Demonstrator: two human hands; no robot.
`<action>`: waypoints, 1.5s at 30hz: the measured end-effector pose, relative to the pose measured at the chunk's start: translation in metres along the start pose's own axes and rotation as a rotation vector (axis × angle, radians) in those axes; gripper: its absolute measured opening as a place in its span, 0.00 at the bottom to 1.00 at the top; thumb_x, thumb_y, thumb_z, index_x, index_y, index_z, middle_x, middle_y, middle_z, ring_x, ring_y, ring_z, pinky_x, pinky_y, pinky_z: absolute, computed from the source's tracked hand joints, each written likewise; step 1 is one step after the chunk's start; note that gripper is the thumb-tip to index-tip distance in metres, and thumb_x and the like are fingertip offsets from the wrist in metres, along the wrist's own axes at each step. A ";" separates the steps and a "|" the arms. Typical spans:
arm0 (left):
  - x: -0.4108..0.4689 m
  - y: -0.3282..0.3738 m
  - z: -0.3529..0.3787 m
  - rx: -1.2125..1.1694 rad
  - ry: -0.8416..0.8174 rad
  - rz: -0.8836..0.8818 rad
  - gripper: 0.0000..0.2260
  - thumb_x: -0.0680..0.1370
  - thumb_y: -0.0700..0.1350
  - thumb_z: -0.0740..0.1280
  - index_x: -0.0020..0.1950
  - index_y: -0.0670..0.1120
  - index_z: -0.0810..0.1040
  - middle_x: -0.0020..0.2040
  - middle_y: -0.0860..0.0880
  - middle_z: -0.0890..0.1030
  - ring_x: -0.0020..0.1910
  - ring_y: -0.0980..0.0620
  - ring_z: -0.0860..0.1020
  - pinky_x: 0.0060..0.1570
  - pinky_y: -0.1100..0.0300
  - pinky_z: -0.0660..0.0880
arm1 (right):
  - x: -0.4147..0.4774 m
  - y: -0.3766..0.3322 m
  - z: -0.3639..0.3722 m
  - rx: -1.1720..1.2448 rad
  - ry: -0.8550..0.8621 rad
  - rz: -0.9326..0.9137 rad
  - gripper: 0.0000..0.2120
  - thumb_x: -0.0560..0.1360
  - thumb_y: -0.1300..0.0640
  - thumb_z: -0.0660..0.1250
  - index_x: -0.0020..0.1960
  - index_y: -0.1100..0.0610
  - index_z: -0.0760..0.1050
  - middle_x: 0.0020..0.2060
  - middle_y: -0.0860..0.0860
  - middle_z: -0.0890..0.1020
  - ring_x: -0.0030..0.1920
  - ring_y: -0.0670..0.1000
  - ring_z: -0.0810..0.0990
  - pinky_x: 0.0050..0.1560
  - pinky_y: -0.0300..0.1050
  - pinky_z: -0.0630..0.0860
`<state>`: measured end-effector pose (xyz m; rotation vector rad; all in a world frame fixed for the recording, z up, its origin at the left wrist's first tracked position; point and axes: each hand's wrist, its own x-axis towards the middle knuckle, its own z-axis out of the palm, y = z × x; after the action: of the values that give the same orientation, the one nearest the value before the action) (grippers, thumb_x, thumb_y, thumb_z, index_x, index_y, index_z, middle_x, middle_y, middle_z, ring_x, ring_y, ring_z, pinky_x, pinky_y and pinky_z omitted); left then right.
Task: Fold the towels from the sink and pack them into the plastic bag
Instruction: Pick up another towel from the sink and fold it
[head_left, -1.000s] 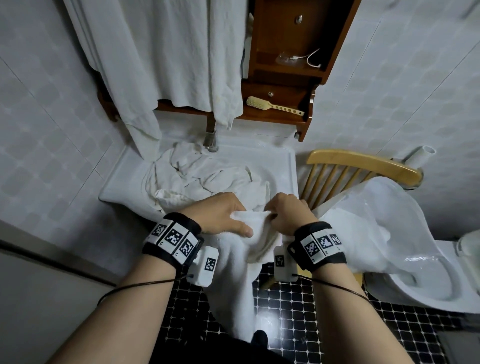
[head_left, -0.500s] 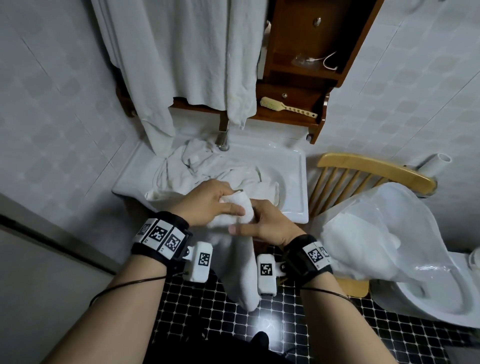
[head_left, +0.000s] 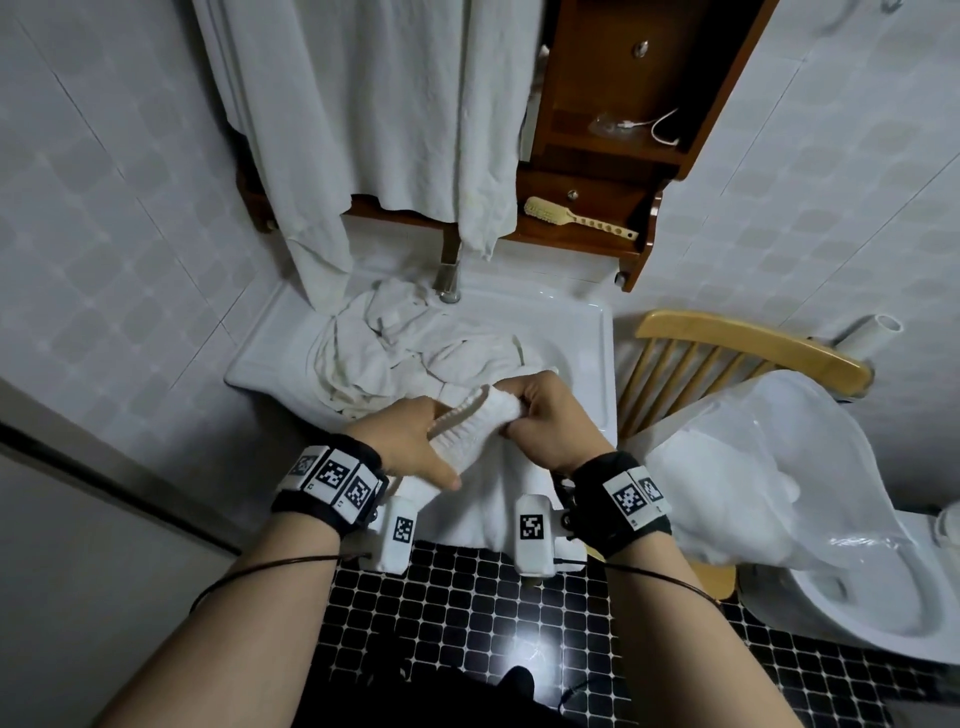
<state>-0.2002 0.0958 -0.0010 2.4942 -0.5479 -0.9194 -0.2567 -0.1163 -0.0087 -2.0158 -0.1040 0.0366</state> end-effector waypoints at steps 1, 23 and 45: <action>0.000 0.004 0.001 0.051 0.018 -0.038 0.27 0.65 0.60 0.82 0.56 0.52 0.76 0.51 0.52 0.83 0.50 0.51 0.82 0.53 0.51 0.79 | 0.000 0.001 -0.001 0.011 0.057 0.004 0.17 0.63 0.77 0.61 0.39 0.60 0.82 0.34 0.54 0.84 0.39 0.46 0.80 0.40 0.48 0.78; 0.002 0.043 0.014 0.010 -0.020 0.103 0.14 0.86 0.45 0.60 0.69 0.43 0.77 0.56 0.46 0.81 0.52 0.48 0.80 0.50 0.52 0.77 | 0.005 0.001 0.032 0.486 -0.035 0.516 0.18 0.81 0.47 0.70 0.56 0.64 0.81 0.41 0.56 0.85 0.40 0.52 0.84 0.44 0.46 0.80; 0.008 -0.031 -0.020 -0.501 0.174 0.159 0.29 0.61 0.52 0.88 0.59 0.51 0.85 0.53 0.55 0.88 0.56 0.57 0.86 0.61 0.50 0.82 | 0.023 -0.038 -0.011 -0.077 -0.153 0.036 0.07 0.75 0.65 0.67 0.44 0.56 0.80 0.33 0.48 0.80 0.34 0.46 0.75 0.36 0.45 0.74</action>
<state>-0.1746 0.1225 -0.0068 2.0209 -0.3927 -0.6707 -0.2353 -0.1075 0.0311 -2.0907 -0.1679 0.2125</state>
